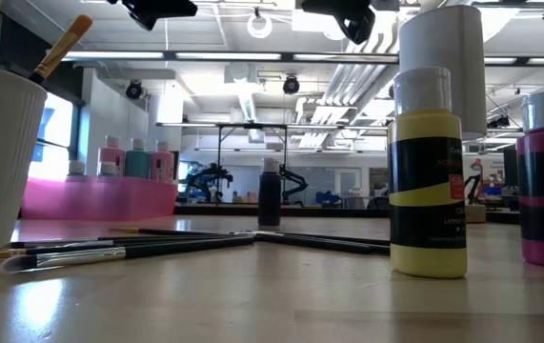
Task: Pick & Place Paint Supplies
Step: Put the silver paintbrush into the light brown cup
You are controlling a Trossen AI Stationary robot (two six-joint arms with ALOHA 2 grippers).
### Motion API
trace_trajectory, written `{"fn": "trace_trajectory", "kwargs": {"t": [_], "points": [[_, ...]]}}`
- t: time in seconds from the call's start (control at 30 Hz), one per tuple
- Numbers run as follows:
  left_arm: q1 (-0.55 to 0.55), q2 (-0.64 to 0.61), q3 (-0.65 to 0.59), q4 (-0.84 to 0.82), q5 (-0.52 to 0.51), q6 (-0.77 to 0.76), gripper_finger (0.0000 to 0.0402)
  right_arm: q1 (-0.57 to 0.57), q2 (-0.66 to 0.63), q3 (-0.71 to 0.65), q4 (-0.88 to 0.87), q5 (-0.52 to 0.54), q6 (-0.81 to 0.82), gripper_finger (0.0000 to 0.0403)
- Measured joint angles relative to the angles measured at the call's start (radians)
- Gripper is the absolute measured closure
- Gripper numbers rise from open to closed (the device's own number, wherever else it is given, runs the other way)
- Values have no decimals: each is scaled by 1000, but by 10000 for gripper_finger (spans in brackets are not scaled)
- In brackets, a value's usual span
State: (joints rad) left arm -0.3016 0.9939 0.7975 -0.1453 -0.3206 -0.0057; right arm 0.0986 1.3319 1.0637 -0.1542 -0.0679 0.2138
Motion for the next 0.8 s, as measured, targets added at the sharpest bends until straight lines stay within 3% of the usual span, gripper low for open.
{"fn": "trace_trajectory", "kwargs": {"t": [0.17, 0.43, 0.8], "points": [[0, 0, 0, 0, -2, -34, 234, 0, 0, 0, -25, -73, -1, 251], [0, -12, 0, 49, 20, -15, 234, 0, 0, 0, -21, -64, -46, 251], [0, -123, -37, -90, -30, 1, 234, -1, 0, 0, 33, 63, 18, 251]]}}
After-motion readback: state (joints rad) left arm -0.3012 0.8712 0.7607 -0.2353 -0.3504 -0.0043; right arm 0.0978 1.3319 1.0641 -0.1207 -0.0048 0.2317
